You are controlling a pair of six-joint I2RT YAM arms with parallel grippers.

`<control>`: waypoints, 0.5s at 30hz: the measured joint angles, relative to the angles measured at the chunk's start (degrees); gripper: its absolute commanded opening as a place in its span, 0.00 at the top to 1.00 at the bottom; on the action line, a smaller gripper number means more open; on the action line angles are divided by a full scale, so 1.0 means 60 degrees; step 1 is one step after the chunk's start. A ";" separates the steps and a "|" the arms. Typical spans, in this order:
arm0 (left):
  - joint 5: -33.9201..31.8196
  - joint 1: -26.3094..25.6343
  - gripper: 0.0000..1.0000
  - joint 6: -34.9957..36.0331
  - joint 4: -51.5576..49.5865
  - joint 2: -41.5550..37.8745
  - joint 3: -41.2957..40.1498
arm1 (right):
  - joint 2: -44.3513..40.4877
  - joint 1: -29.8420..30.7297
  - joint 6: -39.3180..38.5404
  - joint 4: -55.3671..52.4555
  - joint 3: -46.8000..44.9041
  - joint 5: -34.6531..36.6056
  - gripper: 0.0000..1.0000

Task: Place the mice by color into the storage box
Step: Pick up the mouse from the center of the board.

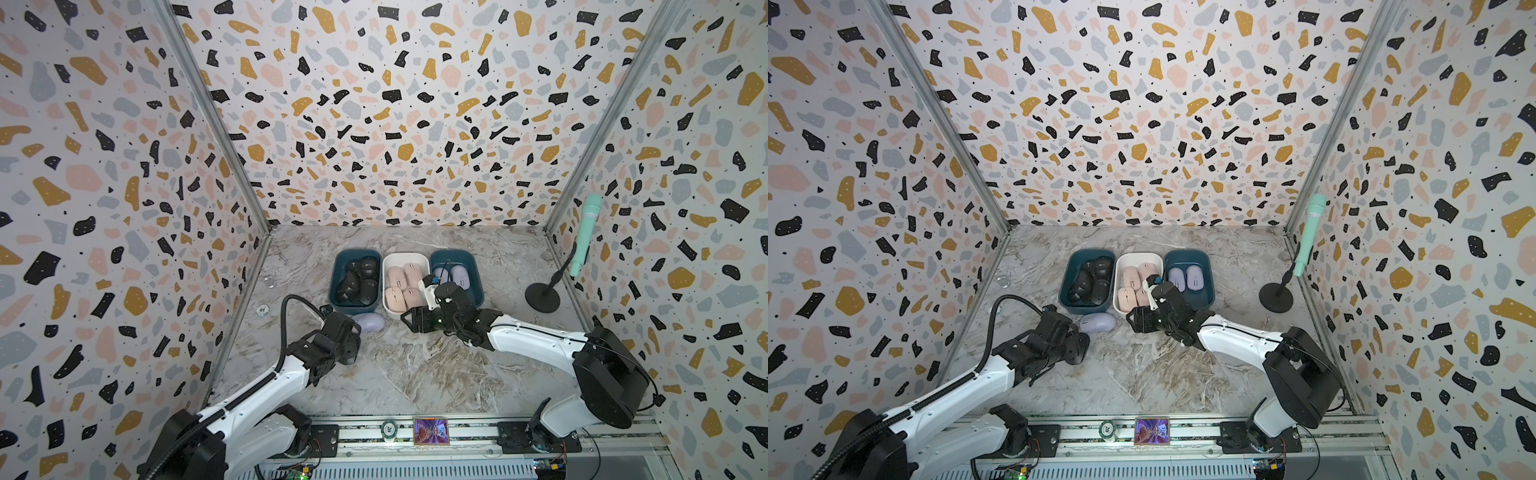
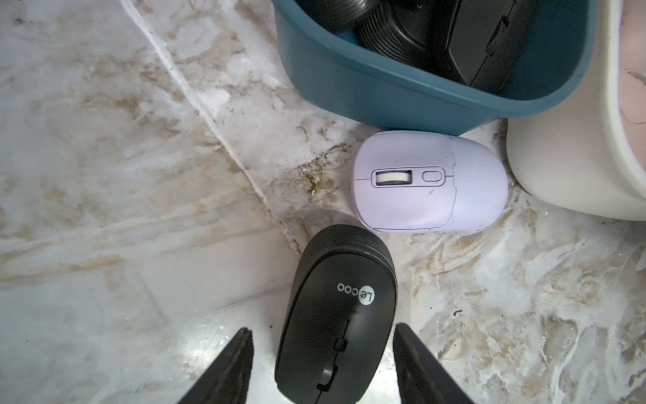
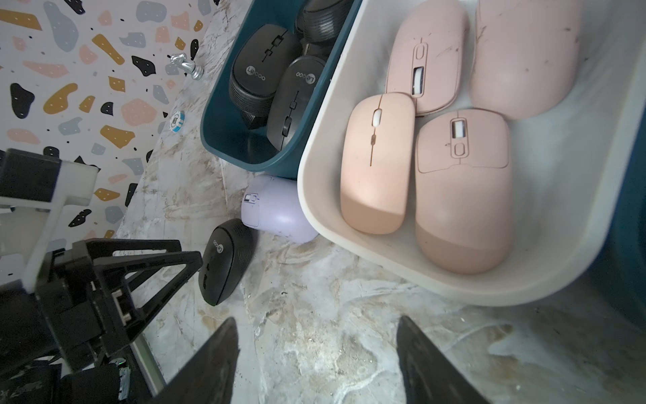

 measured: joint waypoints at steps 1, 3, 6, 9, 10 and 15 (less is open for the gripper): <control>-0.0069 -0.0066 0.36 0.0036 -0.0015 0.0113 0.0051 | -0.0015 0.0000 0.0004 0.0000 0.0000 0.0000 0.28; -0.0229 -0.0186 0.36 0.0124 -0.0029 0.0346 0.0142 | -0.0051 0.0000 0.0000 -0.0004 0.0000 0.0000 0.28; -0.0423 -0.0306 0.36 0.0259 -0.0051 0.0648 0.0175 | -0.0087 0.0000 0.0000 0.0000 0.0000 0.0000 0.28; -0.0550 -0.0415 0.36 0.0328 -0.0087 0.0958 0.0175 | -0.0095 0.0000 -0.0011 0.0000 0.0000 0.0004 0.28; -0.0579 -0.0455 0.36 0.0353 -0.0091 0.1038 0.0175 | -0.0095 0.0000 -0.0015 0.0000 0.0000 0.0004 0.28; -0.0656 -0.0696 0.36 0.0510 -0.0047 0.1424 0.0346 | -0.0095 0.0000 -0.0029 0.0000 0.0000 0.0004 0.28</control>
